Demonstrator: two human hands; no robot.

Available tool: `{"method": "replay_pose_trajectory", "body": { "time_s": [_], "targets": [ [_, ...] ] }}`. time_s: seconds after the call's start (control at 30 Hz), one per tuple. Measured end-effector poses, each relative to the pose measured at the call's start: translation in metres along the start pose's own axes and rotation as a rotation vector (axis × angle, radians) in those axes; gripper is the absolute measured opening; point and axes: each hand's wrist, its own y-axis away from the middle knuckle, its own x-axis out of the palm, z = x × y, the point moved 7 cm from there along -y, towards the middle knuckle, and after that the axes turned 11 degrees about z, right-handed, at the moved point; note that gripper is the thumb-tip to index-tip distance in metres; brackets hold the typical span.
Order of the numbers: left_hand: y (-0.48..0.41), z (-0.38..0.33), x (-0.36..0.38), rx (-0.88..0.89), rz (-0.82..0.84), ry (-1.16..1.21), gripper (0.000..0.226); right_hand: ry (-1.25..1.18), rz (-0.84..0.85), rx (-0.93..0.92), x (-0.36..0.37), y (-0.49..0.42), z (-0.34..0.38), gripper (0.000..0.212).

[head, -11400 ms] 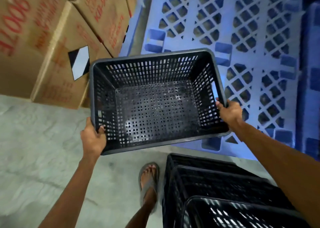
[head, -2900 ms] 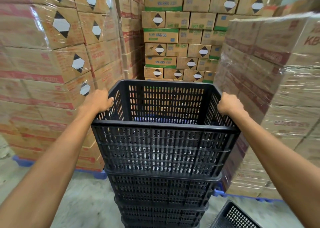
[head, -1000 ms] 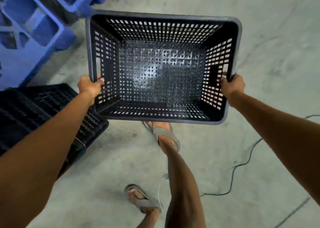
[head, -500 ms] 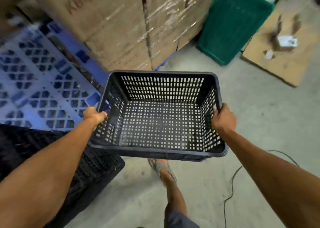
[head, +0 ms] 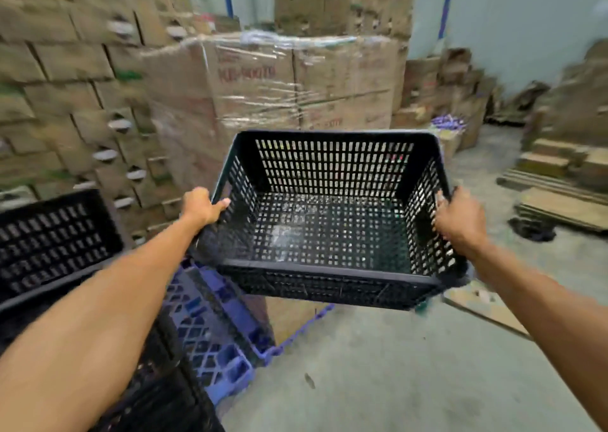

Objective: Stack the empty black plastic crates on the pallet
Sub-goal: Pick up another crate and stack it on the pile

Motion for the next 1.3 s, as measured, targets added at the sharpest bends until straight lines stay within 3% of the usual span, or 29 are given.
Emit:
{"method": "replay_pose_trajectory", "body": {
  "time_s": [0.13, 0.33, 0.57, 0.7, 0.83, 0.93, 1.0, 1.1, 1.3],
  "targets": [
    [0.033, -0.037, -0.131, 0.056, -0.195, 0.018, 0.053, -0.09, -0.145, -0.057, -0.097, 0.001, 0.083, 0.031],
    [0.082, -0.033, -0.286, 0.063, -0.422, 0.111, 0.052, -0.19, -0.239, -0.166, -0.171, -0.005, 0.206, 0.035],
    [0.185, 0.05, -0.423, -0.093, -0.664, 0.035, 0.054, -0.319, -0.131, -0.414, -0.163, 0.02, 0.364, 0.035],
    [0.267, 0.125, -0.47, -0.222, -0.742, 0.039, 0.051, -0.333, 0.028, -0.522, -0.136, 0.069, 0.455, 0.036],
    [0.347, 0.187, -0.497, -0.387, -0.691, -0.062, 0.044, -0.241, 0.224, -0.66, -0.105, 0.122, 0.526, 0.034],
    [0.39, 0.223, -0.507, -0.528, -0.618, -0.166, 0.054, -0.117, 0.357, -0.751, -0.082, 0.164, 0.559, 0.025],
    [0.404, 0.238, -0.505, -0.59, -0.57, -0.167, 0.047, -0.041, 0.42, -0.803, -0.067, 0.183, 0.574, 0.016],
    [0.407, 0.261, -0.492, -0.687, -0.405, -0.119, 0.027, 0.039, 0.495, -0.848, -0.046, 0.198, 0.593, 0.022],
    [0.391, 0.279, -0.485, -0.734, -0.212, -0.248, 0.034, 0.481, 0.734, -0.862, -0.019, 0.217, 0.602, 0.016]
  ]
}}
